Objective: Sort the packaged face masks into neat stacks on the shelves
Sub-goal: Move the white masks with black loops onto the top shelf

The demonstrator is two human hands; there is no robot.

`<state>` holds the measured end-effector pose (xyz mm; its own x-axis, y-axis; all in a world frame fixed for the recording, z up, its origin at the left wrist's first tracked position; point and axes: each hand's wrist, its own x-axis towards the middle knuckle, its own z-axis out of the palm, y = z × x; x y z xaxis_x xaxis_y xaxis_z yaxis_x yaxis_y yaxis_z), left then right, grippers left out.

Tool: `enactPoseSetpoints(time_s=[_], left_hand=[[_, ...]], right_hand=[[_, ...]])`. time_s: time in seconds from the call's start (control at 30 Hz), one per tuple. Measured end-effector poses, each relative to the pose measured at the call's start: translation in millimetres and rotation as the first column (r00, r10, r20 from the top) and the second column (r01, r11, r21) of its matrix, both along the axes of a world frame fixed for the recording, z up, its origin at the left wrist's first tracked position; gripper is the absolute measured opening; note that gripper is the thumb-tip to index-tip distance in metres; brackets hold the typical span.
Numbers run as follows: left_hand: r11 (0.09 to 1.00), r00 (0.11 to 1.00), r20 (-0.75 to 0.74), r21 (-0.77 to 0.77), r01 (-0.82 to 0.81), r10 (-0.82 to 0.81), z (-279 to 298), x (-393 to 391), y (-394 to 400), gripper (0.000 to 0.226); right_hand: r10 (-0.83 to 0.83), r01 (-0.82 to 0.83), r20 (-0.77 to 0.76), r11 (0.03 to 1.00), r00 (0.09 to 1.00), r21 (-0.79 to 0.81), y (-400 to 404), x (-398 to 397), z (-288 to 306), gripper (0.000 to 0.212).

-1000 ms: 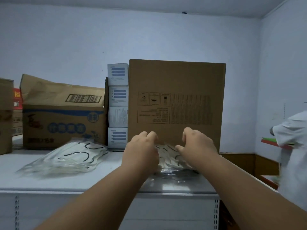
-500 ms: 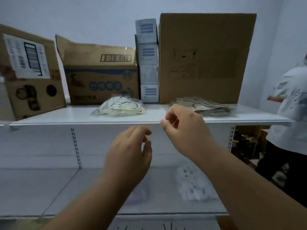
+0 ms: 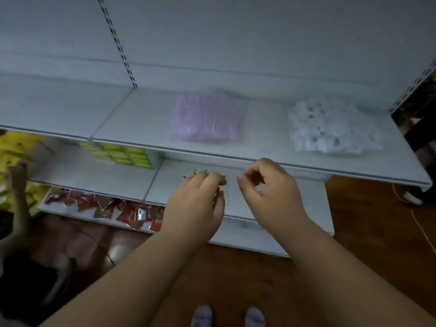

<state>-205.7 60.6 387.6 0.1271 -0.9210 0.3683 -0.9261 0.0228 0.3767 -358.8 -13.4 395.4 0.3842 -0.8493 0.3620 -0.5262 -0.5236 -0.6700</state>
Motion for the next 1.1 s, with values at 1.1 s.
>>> enactPoseSetpoints(time_s=[1.1], left_hand=[[0.692,0.788,-0.517,0.702,0.168,0.334,-417,-80,-169,0.029]], right_hand=[[-0.225,0.455,-0.671,0.87,0.707,0.188,-151,-91,-475,0.033]])
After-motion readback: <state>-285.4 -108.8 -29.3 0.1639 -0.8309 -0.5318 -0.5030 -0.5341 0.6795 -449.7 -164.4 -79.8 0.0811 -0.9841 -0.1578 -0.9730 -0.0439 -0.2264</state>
